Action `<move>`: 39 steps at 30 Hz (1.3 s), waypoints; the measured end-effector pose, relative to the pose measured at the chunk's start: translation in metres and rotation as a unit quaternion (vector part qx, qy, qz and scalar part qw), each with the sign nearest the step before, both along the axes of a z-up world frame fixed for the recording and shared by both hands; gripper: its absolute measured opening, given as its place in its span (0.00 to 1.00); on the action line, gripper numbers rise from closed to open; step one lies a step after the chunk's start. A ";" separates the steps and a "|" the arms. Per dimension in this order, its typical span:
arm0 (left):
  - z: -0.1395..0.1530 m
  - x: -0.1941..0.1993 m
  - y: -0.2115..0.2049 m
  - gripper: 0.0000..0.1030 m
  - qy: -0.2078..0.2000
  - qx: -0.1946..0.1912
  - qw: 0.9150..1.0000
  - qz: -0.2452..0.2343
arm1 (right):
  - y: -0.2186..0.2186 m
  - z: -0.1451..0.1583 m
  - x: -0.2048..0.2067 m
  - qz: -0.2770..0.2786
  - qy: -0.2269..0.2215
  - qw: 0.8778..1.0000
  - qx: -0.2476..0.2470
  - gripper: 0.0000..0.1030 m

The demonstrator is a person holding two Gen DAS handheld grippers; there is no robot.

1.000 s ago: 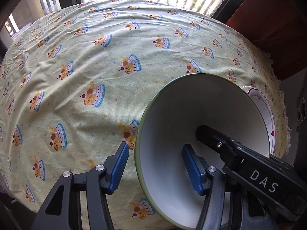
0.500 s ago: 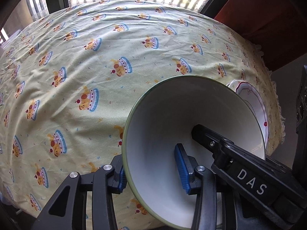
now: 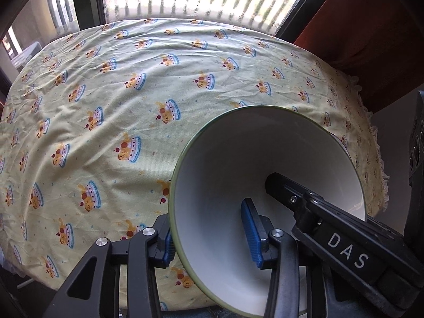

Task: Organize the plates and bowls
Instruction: 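Carry the bowl stack with both grippers over the red-rimmed plate stack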

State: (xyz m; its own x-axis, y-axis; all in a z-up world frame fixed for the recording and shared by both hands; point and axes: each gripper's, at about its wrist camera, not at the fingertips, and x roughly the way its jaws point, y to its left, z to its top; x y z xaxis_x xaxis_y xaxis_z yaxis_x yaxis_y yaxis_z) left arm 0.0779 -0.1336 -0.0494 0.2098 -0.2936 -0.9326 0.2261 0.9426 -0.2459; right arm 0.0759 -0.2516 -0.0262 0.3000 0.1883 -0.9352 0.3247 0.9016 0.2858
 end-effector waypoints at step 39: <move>0.002 -0.039 -0.157 0.41 -0.016 -0.030 0.998 0.044 | -0.158 0.019 -0.034 0.046 -0.016 0.998 -0.032 0.41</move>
State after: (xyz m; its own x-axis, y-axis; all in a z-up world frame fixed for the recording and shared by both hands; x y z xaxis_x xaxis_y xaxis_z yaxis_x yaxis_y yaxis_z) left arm 0.0387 -0.2905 -0.0477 0.2665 -0.3285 -0.9061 0.1522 0.9427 -0.2970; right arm 0.0420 -0.4099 -0.0076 0.3148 0.1563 -0.9362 0.2305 0.9442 0.2351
